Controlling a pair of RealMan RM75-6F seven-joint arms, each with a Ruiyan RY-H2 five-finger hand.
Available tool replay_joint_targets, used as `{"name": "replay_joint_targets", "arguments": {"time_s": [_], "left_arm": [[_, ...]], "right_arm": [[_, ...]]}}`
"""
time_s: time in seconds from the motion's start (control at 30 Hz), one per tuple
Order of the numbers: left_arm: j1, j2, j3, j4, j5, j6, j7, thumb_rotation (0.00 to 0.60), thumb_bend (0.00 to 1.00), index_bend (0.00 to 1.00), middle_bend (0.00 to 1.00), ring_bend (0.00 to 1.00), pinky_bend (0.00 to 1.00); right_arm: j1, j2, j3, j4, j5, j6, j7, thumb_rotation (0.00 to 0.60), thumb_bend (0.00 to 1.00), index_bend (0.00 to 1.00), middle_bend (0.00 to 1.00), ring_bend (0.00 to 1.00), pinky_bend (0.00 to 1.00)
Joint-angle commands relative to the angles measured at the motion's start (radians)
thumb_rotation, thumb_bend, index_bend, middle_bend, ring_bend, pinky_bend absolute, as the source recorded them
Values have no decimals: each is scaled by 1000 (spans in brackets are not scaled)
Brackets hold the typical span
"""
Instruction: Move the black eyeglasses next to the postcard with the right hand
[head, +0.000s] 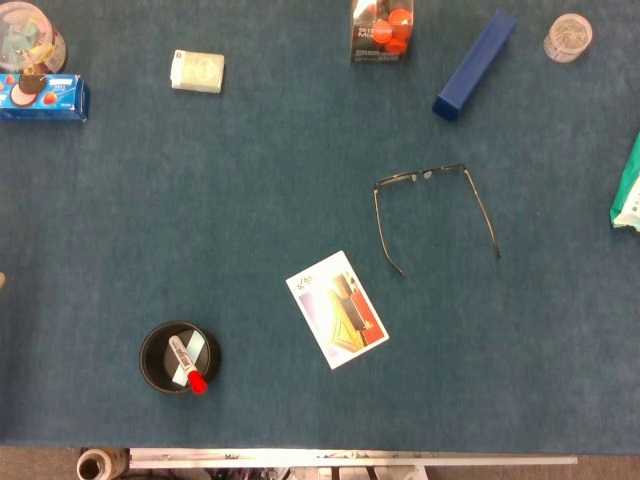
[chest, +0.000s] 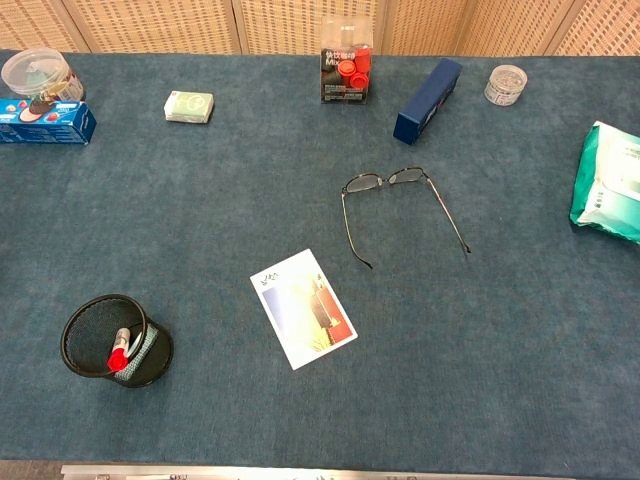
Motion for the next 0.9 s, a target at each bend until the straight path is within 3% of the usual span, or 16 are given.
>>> {"name": "replay_joint_targets", "arguments": {"time_s": [0.03, 0.17, 0.33, 0.6, 0.9], "left_arm": [[5, 9, 0, -14, -14, -5, 9, 600, 1, 568, 446, 355, 442], [13, 19, 2, -31, -17, 5, 18, 600, 1, 571, 449, 357, 444], [17, 25, 4, -43, -9, 12, 21, 600, 1, 573, 451, 358, 444], [18, 34, 3, -55, -19, 6, 25, 600, 1, 573, 454, 362, 462], [27, 46, 7, -69, -3, 23, 20, 600, 1, 572, 454, 363, 462]], "right_arm": [[4, -4, -9, -3, -24, 0, -3, 600, 0, 215, 200, 124, 350], [13, -14, -26, 7, -69, -2, 1, 600, 25, 242, 234, 124, 349], [32, 1, -38, -22, -82, -38, -57, 600, 129, 251, 249, 124, 350], [72, 14, -23, -131, -77, -80, -209, 600, 424, 281, 282, 125, 351], [149, 5, -6, -241, -47, -187, -371, 600, 634, 294, 322, 166, 367]]}}
